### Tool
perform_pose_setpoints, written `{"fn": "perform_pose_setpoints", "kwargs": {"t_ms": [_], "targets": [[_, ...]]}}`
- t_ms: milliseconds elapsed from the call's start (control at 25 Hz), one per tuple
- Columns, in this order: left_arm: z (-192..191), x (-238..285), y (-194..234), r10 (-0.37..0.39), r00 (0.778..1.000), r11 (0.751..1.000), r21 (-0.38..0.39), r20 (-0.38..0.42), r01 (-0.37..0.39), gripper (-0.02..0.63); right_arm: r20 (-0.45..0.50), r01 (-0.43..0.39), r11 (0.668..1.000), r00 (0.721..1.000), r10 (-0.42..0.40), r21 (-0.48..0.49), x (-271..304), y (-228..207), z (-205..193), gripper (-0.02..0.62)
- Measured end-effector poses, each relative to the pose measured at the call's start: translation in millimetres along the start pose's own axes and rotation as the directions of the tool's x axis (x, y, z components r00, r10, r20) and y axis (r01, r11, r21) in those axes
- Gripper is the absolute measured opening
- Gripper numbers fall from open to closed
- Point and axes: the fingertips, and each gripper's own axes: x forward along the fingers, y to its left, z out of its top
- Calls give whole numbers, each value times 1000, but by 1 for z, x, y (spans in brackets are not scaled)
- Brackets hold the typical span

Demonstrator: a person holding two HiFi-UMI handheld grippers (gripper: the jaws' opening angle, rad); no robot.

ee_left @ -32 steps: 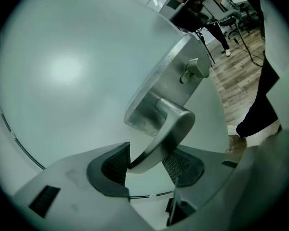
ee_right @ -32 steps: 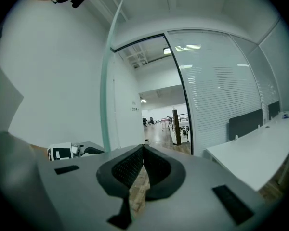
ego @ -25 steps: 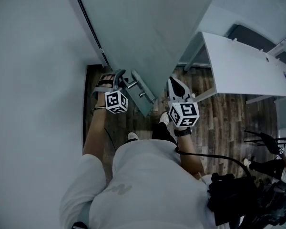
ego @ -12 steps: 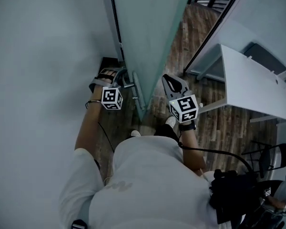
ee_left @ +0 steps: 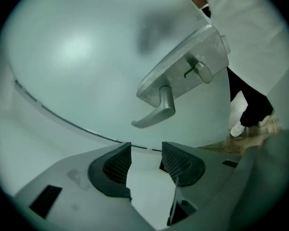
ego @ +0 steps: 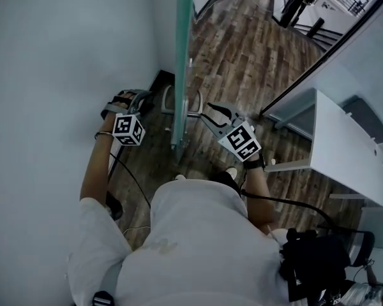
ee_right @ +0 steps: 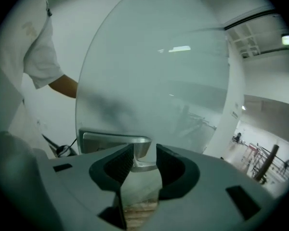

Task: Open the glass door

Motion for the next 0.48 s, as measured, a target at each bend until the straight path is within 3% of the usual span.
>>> {"fn": "perform_pose_setpoints", "kwargs": {"t_ms": [120, 200, 280, 360, 400, 480], "targets": [[-39, -33, -4, 70, 997, 976, -205, -45, -78, 187, -62, -118, 981, 992, 110, -153, 31, 22, -1, 144], [-54, -50, -5, 123, 989, 935, -325, -77, -142, 187, -104, -171, 951, 983, 149, -259, 47, 30, 0, 146], [-65, -67, -6, 173, 979, 875, -439, -110, -204, 186, -152, -231, 913, 970, 189, -337, 60, 38, 2, 146], [-78, -87, -10, 231, 963, 783, -562, -137, -267, 186, -216, -303, 874, 948, 234, -380, 78, 51, 1, 146], [-88, -99, -12, 267, 952, 719, -628, -147, -298, 186, -253, -338, 856, 934, 253, -391, 90, 58, 2, 146], [-115, -131, -12, 353, 921, 565, -748, -164, -350, 184, -312, -387, 826, 910, 272, -410, 122, 75, 8, 144]]}}
